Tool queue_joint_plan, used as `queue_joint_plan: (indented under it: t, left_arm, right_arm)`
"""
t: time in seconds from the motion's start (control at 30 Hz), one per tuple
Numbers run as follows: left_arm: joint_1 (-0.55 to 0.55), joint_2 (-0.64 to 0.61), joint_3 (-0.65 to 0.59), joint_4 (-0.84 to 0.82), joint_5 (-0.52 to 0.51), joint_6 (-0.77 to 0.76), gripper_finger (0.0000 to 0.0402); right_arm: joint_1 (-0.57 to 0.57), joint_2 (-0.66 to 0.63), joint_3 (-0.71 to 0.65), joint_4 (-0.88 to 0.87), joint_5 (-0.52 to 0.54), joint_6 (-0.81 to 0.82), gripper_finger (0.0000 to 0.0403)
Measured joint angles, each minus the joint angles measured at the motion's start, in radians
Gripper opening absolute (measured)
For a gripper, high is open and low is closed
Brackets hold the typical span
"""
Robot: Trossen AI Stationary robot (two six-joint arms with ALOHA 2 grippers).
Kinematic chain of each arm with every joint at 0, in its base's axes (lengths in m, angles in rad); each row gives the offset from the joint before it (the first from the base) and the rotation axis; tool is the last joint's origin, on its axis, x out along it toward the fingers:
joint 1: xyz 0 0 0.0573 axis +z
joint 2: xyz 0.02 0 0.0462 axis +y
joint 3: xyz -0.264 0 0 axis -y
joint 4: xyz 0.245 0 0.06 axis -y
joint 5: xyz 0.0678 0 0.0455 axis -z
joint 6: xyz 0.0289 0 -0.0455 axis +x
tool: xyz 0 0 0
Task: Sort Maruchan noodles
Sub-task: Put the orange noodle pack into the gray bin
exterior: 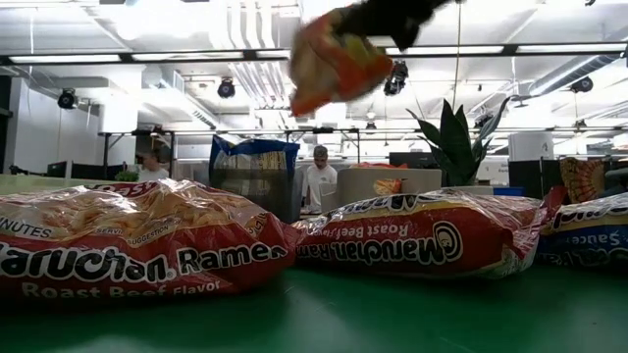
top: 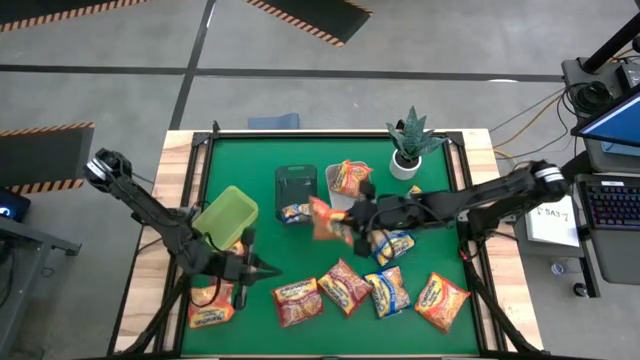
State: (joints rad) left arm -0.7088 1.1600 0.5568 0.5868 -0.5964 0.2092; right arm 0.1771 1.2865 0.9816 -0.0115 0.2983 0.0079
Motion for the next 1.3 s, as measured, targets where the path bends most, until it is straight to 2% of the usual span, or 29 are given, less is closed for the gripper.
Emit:
queue_joint_plan:
  t: [0.27,0.47,0.6,0.8,0.97,1.3]
  left_arm:
    - [0.062,-0.007,0.000,0.036,0.000,0.061,0.0000]
    - [0.134,-0.006,0.000,0.050,0.001,0.070,0.0000]
    - [0.170,-0.006,0.000,0.051,0.000,0.070,0.0000]
    - [0.203,-0.006,0.000,0.058,0.000,0.070,0.0000]
    - [0.212,-0.006,0.000,0.058,0.001,0.070,0.0000]
    - [0.214,-0.006,0.000,0.057,0.001,0.070,0.0000]
  right_arm:
    - [-0.147,-0.186,-0.293,0.274,-0.004,-0.198,0.0013]
    - [-0.269,-0.204,-0.454,0.404,-0.057,-0.316,0.0013]
    - [-0.332,-0.164,-0.531,0.541,-0.097,-0.322,0.0013]
    - [-0.385,-0.060,-0.553,0.637,-0.125,-0.323,0.0013]
    - [-0.391,0.053,-0.517,0.657,-0.125,-0.334,0.0015]
    - [-0.390,0.186,-0.438,0.659,-0.115,-0.297,0.0086]
